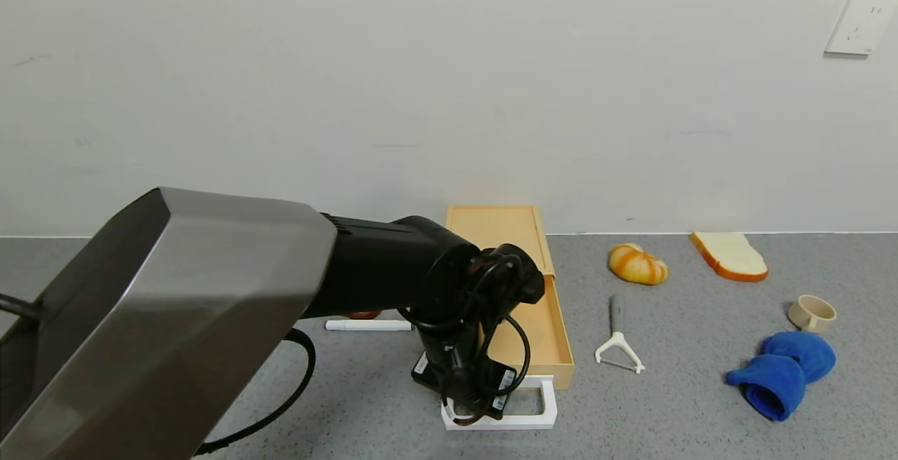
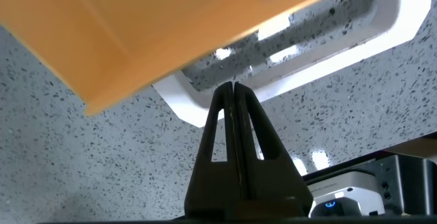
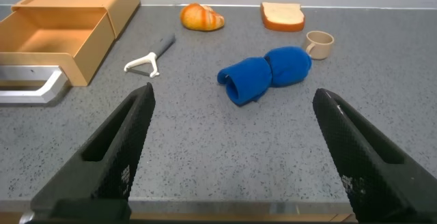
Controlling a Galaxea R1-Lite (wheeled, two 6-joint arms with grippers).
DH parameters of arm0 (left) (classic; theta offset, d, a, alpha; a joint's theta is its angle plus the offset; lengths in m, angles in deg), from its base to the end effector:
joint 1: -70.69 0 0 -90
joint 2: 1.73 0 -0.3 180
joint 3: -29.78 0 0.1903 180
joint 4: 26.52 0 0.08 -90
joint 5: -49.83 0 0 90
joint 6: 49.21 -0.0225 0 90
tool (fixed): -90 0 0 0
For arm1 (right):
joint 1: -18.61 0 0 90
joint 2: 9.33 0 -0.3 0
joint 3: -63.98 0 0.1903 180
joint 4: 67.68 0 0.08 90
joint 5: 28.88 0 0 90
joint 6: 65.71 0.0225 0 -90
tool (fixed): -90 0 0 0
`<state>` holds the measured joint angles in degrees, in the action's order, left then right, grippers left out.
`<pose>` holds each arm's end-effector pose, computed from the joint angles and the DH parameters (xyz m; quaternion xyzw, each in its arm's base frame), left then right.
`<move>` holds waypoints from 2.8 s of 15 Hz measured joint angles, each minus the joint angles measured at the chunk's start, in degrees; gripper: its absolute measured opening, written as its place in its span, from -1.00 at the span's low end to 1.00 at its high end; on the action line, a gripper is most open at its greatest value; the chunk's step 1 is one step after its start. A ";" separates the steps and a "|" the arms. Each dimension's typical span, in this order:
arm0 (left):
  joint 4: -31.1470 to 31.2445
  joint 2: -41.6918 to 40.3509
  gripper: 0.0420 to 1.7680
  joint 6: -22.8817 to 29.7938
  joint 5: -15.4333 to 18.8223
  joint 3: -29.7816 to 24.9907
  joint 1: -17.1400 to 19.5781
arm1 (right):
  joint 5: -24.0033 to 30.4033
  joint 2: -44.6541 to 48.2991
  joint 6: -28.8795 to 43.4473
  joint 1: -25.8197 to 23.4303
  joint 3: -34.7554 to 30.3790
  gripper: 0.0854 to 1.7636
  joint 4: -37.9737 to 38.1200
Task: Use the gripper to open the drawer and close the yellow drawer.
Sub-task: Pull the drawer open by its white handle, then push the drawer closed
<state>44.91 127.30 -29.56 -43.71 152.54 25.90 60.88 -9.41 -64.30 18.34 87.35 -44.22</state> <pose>0.2848 -0.2808 0.1122 0.1286 0.6107 -0.1726 0.7620 -0.0227 0.0000 0.0754 0.0123 0.0014 -0.0045 0.9999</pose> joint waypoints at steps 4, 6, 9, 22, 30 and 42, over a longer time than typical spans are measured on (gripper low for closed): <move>-0.17 0.68 -0.93 0.07 -0.04 -0.46 0.22 | 0.00 0.00 -0.02 0.00 0.00 0.92 0.00; -0.55 0.74 -0.93 1.35 -0.17 -1.02 0.11 | -0.02 0.00 -0.02 0.00 0.00 0.92 0.00; -1.41 0.79 -0.93 1.99 -0.59 -2.28 0.02 | 0.00 0.00 -0.02 0.00 0.00 0.92 0.00; -0.46 -8.06 -0.93 4.77 -1.22 -2.34 -0.24 | -0.02 0.00 0.00 0.00 0.00 0.92 0.00; -1.63 -25.92 -0.93 -0.78 1.35 -2.65 8.79 | -0.02 0.00 -0.02 0.00 0.00 0.92 0.00; -14.80 -34.60 -0.93 -9.13 12.75 -14.17 25.03 | -0.09 0.00 -0.02 0.00 0.00 0.92 0.00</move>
<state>30.11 92.70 -38.69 -30.96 138.37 50.92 60.79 -9.41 -64.33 18.34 87.35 -44.22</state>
